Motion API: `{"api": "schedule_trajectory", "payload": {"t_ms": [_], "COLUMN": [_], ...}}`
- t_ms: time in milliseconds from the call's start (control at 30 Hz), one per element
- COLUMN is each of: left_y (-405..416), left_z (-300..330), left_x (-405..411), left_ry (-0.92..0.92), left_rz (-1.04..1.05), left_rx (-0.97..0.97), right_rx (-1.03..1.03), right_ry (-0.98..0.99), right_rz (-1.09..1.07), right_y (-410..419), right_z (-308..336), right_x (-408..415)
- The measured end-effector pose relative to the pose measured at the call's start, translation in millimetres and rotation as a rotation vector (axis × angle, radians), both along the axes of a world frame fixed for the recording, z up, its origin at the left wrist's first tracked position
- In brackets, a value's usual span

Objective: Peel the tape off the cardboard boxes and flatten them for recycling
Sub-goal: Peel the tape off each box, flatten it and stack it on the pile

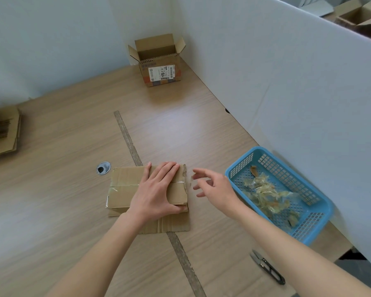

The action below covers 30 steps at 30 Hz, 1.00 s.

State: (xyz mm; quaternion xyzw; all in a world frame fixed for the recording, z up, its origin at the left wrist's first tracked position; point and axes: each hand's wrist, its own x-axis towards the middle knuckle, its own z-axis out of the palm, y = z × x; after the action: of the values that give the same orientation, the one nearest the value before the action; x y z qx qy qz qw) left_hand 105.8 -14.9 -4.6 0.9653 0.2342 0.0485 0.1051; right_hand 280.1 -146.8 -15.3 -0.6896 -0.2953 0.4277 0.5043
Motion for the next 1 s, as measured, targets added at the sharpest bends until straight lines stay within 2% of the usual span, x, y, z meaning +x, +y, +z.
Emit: {"api": "schedule_trajectory", "payload": {"t_ms": [67, 267, 333, 433, 500, 667, 767, 900, 1000], "left_y": [0, 0, 0, 3, 4, 5, 5, 8, 4], "left_z": [0, 1, 1, 3, 3, 0, 0, 1, -3], "left_x": [1, 0, -1, -1, -2, -3, -2, -6, -16], "left_ry": [-0.004, -0.008, 0.004, 0.025, 0.044, 0.068, 0.048, -0.151, -0.209], "left_rz": [0.003, 0.002, -0.003, -0.016, -0.057, -0.120, -0.130, -0.020, 0.134], "left_rx": [-0.001, 0.001, 0.000, 0.000, 0.002, 0.037, -0.025, -0.171, 0.006], "right_rx": [-0.007, 0.032, 0.023, 0.028, 0.034, 0.055, 0.085, 0.034, 0.084], "right_ry": [0.132, 0.112, -0.015, -0.335, -0.449, -0.448, -0.477, -0.419, -0.590], "right_rz": [0.019, -0.103, -0.065, 0.027, 0.062, 0.153, 0.230, 0.319, 0.470], "right_y": [3, 11, 13, 18, 20, 25, 35, 42, 40], "right_z": [1, 11, 18, 31, 38, 51, 58, 65, 62], "right_x": [-6, -13, -9, -7, -7, -6, -9, 1, 10]}}
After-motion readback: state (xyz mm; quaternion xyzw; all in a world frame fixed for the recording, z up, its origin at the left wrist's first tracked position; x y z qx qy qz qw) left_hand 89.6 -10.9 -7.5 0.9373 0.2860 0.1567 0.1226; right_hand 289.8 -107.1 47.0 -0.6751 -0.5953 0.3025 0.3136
